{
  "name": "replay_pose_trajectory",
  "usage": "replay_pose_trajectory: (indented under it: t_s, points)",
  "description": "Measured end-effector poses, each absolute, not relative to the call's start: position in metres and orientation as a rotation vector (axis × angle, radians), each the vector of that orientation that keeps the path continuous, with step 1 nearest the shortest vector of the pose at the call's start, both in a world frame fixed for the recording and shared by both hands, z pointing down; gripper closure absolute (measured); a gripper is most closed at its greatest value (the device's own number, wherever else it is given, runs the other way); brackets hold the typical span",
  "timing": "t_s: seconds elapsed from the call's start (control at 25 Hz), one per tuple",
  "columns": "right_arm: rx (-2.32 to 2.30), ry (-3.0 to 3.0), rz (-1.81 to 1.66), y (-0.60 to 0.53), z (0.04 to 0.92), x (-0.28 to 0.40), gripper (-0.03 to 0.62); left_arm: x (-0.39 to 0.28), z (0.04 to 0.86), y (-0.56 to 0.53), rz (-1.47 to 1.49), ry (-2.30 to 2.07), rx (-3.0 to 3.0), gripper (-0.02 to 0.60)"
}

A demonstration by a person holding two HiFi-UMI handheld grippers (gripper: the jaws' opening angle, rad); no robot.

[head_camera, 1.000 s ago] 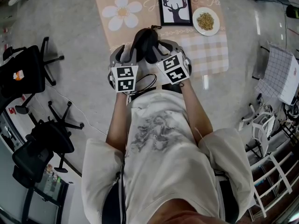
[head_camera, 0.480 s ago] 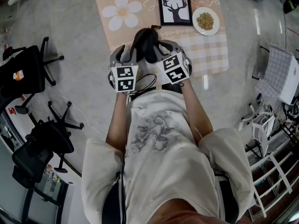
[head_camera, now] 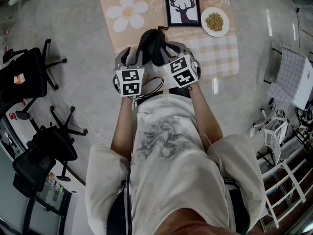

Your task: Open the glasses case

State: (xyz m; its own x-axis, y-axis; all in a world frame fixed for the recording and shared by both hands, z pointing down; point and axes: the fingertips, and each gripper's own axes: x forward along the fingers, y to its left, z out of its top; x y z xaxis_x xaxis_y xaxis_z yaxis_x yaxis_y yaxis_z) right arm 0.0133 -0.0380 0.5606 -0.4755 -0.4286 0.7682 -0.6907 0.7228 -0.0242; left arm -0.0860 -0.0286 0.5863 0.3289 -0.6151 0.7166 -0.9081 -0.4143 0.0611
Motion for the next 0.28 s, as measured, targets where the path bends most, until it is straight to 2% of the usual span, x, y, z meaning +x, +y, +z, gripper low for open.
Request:
replay_pose_trajectory:
  t_s: [0.28]
  points:
    - [0.843,-2.142,0.426,-0.0378,0.5608,0.0133,0.516,-0.0863,0.5870,-0.0275,0.858,-1.336,2.139,0.413]
